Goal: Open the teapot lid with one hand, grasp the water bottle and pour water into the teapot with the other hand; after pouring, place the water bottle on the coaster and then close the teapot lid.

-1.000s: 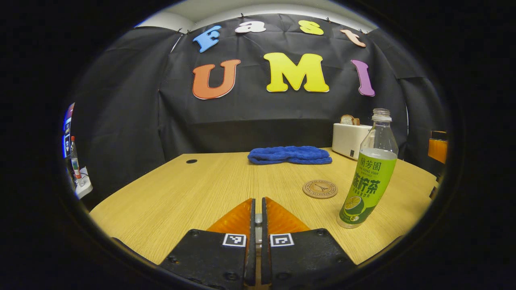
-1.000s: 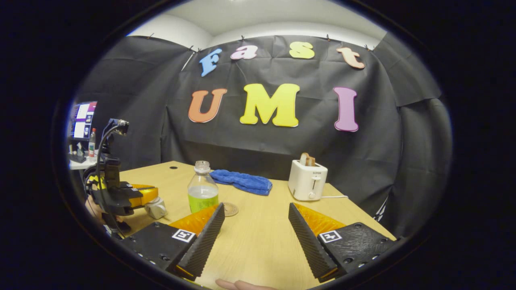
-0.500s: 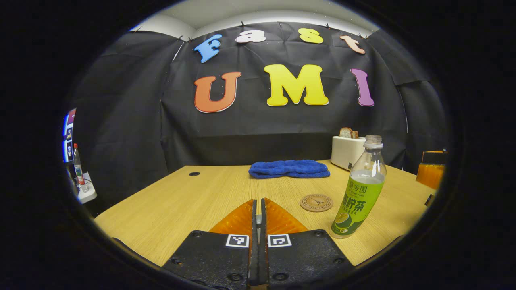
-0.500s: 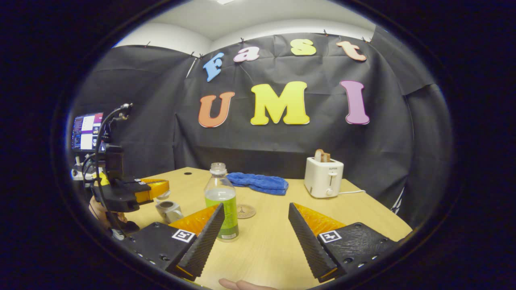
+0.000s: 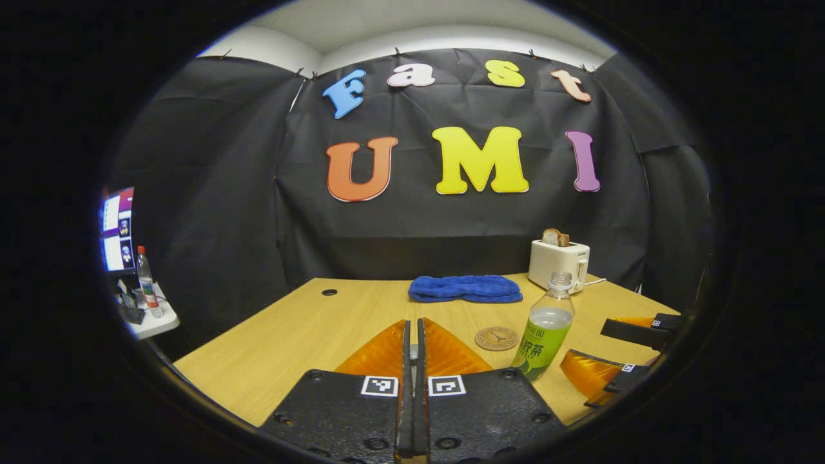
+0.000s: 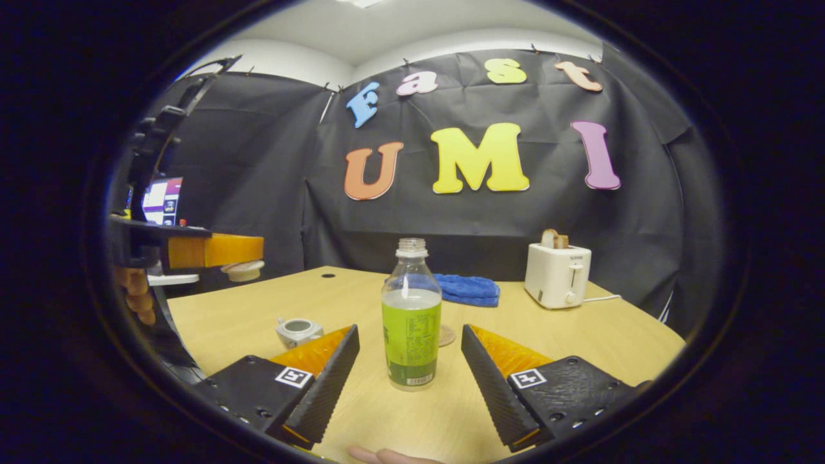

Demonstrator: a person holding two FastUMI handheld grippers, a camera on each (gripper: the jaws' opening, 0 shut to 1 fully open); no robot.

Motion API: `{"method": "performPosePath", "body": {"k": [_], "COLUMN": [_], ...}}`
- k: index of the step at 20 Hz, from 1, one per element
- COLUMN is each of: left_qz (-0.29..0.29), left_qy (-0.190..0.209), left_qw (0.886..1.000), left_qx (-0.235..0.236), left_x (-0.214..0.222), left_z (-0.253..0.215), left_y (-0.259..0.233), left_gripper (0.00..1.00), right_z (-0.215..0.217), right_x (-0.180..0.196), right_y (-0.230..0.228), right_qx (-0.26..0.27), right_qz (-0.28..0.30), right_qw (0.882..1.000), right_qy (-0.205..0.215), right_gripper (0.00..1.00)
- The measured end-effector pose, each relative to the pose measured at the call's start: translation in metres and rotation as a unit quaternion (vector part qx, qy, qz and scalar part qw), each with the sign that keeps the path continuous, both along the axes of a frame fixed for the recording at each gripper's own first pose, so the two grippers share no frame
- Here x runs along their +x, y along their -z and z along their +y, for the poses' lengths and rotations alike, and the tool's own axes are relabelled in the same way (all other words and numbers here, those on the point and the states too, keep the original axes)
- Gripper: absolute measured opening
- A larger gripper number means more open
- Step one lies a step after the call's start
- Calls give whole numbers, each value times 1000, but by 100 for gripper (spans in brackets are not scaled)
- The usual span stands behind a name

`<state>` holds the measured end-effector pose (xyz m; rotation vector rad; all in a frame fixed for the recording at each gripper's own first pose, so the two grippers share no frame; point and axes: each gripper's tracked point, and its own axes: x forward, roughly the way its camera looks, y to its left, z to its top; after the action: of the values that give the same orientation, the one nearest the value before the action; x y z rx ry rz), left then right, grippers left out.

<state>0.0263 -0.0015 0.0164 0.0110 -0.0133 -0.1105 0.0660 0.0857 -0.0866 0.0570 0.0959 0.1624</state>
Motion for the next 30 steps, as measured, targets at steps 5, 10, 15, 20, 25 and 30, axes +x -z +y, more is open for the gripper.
{"method": "performPosePath", "body": {"k": [5, 10, 15, 20, 25, 30], "left_qz": [4, -2, -3, -8, -14, -10], "left_qy": [6, 22, 11, 17, 22, 29], "left_qw": [1000, 999, 999, 999, 999, 999], "left_qx": [-19, -27, -37, -48, -28, -16], "left_x": [-26, -36, -38, -45, -51, -50], "left_z": [4, 17, 40, 52, 59, 64], "left_y": [-4, -10, -14, -21, -22, -17], "left_gripper": [3, 3, 3, 3, 3, 3], "right_z": [14, 1, 4, 4, 5, 10], "right_x": [32, 62, 69, 67, 64, 71], "right_y": [13, 21, 19, 17, 7, -1], "right_qx": [2, 2, 22, -12, -99, -212], "right_qz": [17, 30, 32, 48, 59, 64], "right_qw": [1000, 999, 998, 998, 991, 972], "right_qy": [6, 44, 46, 51, 70, 82], "right_gripper": [96, 96, 75, 73, 73, 73]}}
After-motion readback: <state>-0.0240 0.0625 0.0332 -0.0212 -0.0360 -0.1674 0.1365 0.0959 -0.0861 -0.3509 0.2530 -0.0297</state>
